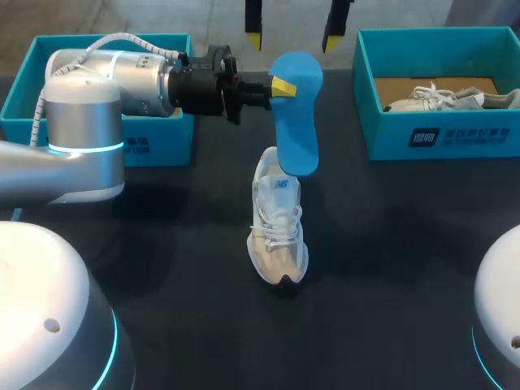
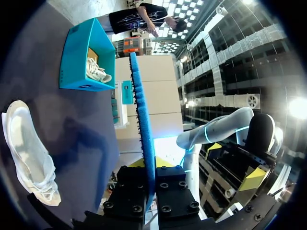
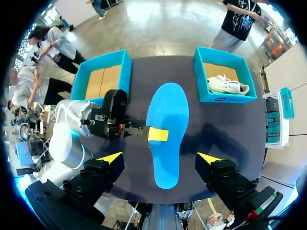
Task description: Take the shoe out of the shoebox, open the shoe tongue, remove and reinsert the insole, then place the shoe into the shoebox
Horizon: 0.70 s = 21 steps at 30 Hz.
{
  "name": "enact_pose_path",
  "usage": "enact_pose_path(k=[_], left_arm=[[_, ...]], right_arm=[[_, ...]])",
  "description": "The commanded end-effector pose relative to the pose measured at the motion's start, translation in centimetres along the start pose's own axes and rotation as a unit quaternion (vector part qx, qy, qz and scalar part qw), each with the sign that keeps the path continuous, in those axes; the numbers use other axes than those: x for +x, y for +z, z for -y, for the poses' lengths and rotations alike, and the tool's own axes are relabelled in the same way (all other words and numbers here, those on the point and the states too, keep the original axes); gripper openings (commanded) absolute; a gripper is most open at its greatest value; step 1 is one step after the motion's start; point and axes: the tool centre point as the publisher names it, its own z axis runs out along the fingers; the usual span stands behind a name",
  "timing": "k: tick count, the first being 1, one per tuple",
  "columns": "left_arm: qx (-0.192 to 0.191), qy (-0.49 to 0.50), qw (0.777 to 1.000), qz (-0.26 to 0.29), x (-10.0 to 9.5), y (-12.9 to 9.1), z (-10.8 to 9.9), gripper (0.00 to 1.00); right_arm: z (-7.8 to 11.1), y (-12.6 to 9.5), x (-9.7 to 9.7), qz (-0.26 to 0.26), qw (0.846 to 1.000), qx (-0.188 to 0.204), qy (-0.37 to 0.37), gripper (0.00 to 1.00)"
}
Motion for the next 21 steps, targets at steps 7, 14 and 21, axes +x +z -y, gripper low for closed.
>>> enact_pose_path(k=[7, 14, 21], left_arm=[[0.000, 0.000, 1.000, 0.001, 0.0, 0.0, 0.0, 0.00], [0.000, 0.000, 1.000, 0.001, 0.0, 0.0, 0.0, 0.00], [0.000, 0.000, 1.000, 0.001, 0.0, 0.0, 0.0, 0.00]], right_arm=[[-0.1, 0.0, -0.8, -0.012, 1.000, -0.011, 0.006, 1.00], [0.0, -0.3, -1.6, -0.036, 0.999, -0.027, 0.015, 1.00], [0.4, -0.1, -2.6, -0.072, 0.996, -0.037, 0.027, 1.00]])
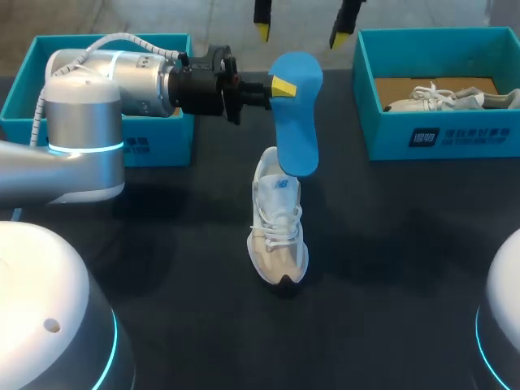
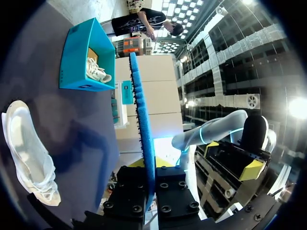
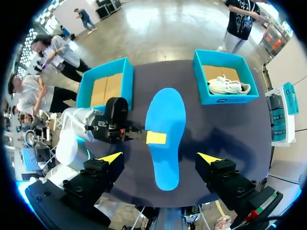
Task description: Take the shoe out of the shoebox, open the shoe tongue, remove and reinsert the insole, then place the shoe into the shoebox
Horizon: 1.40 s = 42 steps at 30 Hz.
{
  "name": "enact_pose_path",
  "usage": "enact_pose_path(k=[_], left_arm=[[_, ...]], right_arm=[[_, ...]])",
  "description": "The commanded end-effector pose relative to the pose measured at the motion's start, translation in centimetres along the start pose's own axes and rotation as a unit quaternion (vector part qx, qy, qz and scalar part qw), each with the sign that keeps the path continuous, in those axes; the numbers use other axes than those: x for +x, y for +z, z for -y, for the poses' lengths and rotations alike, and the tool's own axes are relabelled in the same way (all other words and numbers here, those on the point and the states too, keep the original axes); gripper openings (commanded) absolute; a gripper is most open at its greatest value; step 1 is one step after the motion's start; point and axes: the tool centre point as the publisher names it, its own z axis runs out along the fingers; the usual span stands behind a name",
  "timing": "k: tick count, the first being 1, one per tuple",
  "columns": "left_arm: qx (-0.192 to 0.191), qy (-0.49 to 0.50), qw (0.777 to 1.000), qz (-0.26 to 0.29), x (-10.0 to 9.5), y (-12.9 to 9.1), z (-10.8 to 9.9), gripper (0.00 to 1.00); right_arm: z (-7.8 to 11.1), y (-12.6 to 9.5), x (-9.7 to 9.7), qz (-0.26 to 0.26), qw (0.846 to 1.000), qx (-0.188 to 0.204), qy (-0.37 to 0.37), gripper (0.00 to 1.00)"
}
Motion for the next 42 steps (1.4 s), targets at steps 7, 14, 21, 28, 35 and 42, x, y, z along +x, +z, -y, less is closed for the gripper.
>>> enact_pose_path(k=[7, 14, 21, 28, 35, 42], left_arm=[[0.000, 0.000, 1.000, 0.001, 0.0, 0.0, -0.1, 0.00], [0.000, 0.000, 1.000, 0.001, 0.0, 0.0, -0.1, 0.00], [0.000, 0.000, 1.000, 0.001, 0.0, 0.0, -0.1, 0.00], [0.000, 0.000, 1.000, 0.001, 0.0, 0.0, -0.1, 0.00], [0.000, 0.000, 1.000, 0.001, 0.0, 0.0, -0.1, 0.00], [0.000, 0.000, 1.000, 0.001, 0.0, 0.0, -0.1, 0.00]], right_arm=[[0.7, 0.6, -2.2, -0.090, 0.995, -0.039, 0.003, 1.00], [1.0, 0.6, -3.2, -0.128, 0.991, -0.048, 0.012, 1.00], [1.0, 0.3, -4.0, -0.178, 0.983, -0.050, 0.015, 1.00], [0.9, 0.3, -4.8, -0.232, 0.972, -0.038, -0.014, 1.00], [0.4, 0.2, -5.6, -0.301, 0.953, -0.033, -0.021, 1.00], [0.1, 0.8, -6.8, -0.365, 0.930, -0.037, -0.008, 1.00]])
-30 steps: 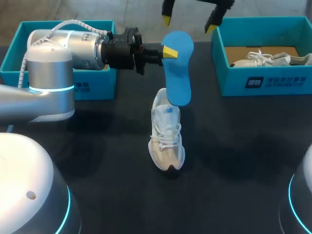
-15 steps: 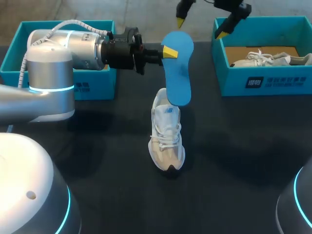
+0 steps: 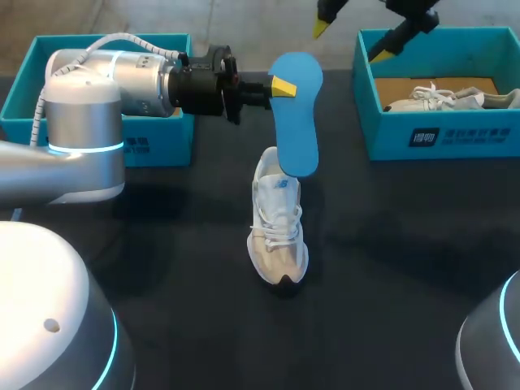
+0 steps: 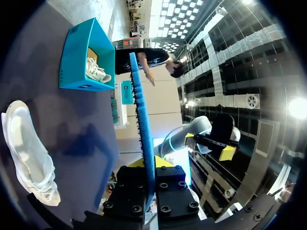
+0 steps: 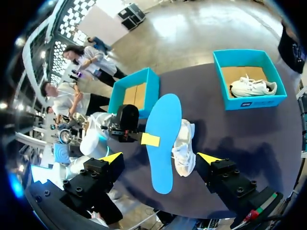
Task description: Take the shoe out of the shoebox, open the shoe tongue, remove and reinsert the insole, then place the shoe into the shoebox
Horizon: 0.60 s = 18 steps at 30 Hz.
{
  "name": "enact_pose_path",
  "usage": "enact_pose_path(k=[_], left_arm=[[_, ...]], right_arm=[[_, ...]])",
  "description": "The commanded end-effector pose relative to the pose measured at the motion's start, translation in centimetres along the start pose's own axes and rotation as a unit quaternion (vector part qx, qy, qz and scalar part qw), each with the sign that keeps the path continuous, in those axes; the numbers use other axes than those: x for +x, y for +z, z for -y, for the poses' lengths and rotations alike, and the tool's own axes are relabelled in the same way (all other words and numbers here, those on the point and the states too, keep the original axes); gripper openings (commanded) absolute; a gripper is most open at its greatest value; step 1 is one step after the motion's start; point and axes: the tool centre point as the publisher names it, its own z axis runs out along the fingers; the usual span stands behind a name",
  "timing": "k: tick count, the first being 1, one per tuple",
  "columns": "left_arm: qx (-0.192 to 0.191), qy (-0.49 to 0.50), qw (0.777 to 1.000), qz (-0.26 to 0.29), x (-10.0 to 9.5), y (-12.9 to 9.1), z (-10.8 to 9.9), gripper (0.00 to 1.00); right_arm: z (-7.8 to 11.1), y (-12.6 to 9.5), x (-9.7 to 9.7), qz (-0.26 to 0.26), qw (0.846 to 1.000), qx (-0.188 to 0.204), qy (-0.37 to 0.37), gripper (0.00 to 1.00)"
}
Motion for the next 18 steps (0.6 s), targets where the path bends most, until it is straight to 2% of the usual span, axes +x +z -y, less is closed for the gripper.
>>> enact_pose_path(k=[1, 8, 18], left_arm=[[0.000, 0.000, 1.000, 0.001, 0.0, 0.0, -0.1, 0.00], [0.000, 0.000, 1.000, 0.001, 0.0, 0.0, -0.1, 0.00], [0.000, 0.000, 1.000, 0.001, 0.0, 0.0, -0.1, 0.00]], right_arm=[[0.4, 0.3, -1.4, -0.177, 0.984, -0.002, 0.007, 1.00], [0.6, 0.9, -2.7, -0.256, 0.966, -0.004, 0.028, 1.00], [0.7, 1.8, -5.0, -0.328, 0.942, -0.026, 0.057, 1.00]])
